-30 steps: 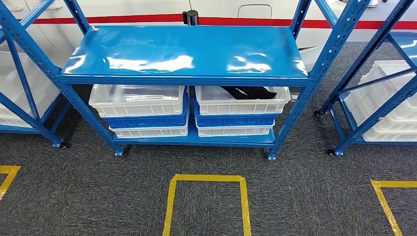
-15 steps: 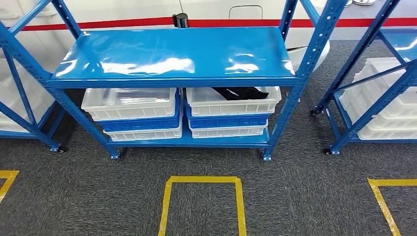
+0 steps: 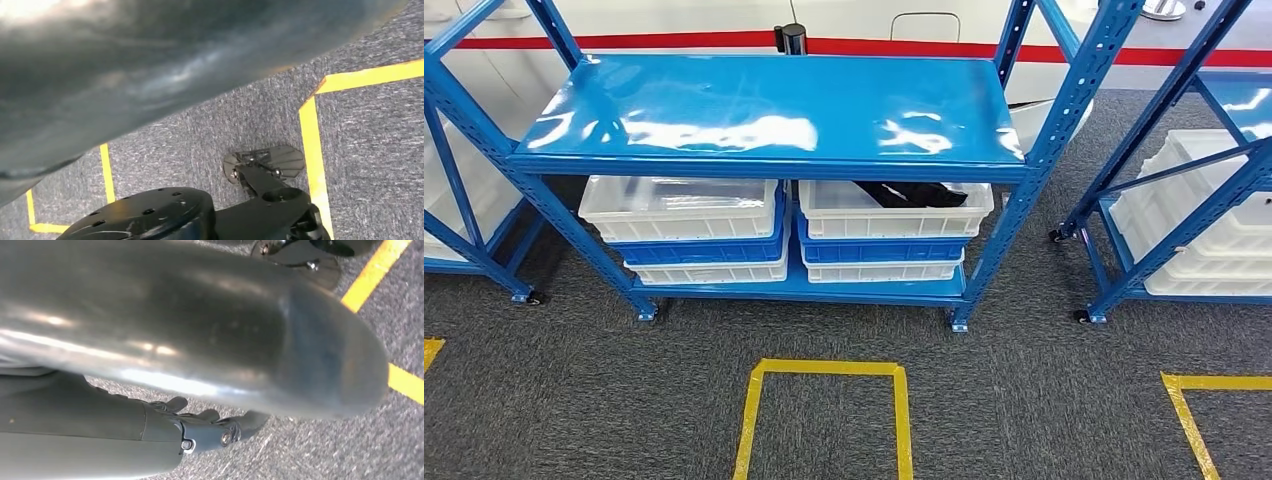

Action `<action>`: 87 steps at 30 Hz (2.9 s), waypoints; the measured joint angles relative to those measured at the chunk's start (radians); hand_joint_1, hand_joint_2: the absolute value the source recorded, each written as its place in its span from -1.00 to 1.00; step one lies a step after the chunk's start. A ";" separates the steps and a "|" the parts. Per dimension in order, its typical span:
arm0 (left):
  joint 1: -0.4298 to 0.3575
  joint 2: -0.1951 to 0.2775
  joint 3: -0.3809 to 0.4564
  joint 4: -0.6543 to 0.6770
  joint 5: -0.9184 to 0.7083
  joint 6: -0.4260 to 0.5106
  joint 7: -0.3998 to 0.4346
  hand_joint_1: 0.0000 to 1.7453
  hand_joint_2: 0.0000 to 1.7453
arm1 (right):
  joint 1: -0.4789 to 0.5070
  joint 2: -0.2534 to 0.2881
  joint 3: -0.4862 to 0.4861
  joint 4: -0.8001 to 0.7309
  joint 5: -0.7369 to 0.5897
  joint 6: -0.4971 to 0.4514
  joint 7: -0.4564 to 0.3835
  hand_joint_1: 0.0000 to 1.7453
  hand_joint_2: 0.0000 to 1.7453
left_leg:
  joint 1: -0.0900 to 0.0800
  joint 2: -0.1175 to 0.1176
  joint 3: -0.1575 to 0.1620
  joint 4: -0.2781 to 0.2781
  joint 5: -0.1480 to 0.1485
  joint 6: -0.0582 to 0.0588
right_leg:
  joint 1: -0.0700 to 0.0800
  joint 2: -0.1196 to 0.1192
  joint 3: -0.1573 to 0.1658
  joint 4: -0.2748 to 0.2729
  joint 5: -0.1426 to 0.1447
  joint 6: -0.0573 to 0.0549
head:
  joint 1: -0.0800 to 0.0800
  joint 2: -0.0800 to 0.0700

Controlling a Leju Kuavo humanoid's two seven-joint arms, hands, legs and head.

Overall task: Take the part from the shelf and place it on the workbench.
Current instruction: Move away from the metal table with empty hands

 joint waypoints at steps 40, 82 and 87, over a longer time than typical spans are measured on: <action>0.000 -0.002 0.004 0.000 0.007 -0.002 -0.002 -1.00 -1.00 | 0.001 -0.002 -0.001 0.000 0.004 0.004 -0.004 -1.00 -1.00 | 0.001 -0.019 0.022 -0.020 -0.007 0.015 | -0.006 0.008 -0.165 0.259 -0.084 0.011 | -0.005 0.000; 0.001 0.004 0.009 0.000 -0.009 -0.015 0.040 -1.00 -1.00 | -0.001 0.001 -0.002 0.000 0.007 0.013 -0.004 -1.00 -1.00 | 0.008 -0.016 0.005 0.120 -0.121 -0.035 | -0.011 0.012 -0.031 -0.013 0.046 -0.027 | -0.011 0.000; 0.003 0.005 0.009 0.000 -0.011 -0.016 0.046 -1.00 -1.00 | 0.001 0.002 -0.002 0.000 0.007 0.015 0.001 -1.00 -1.00 | 0.023 -0.011 -0.071 0.187 -0.081 -0.054 | -0.017 0.016 0.002 -0.012 0.020 -0.025 | -0.011 0.000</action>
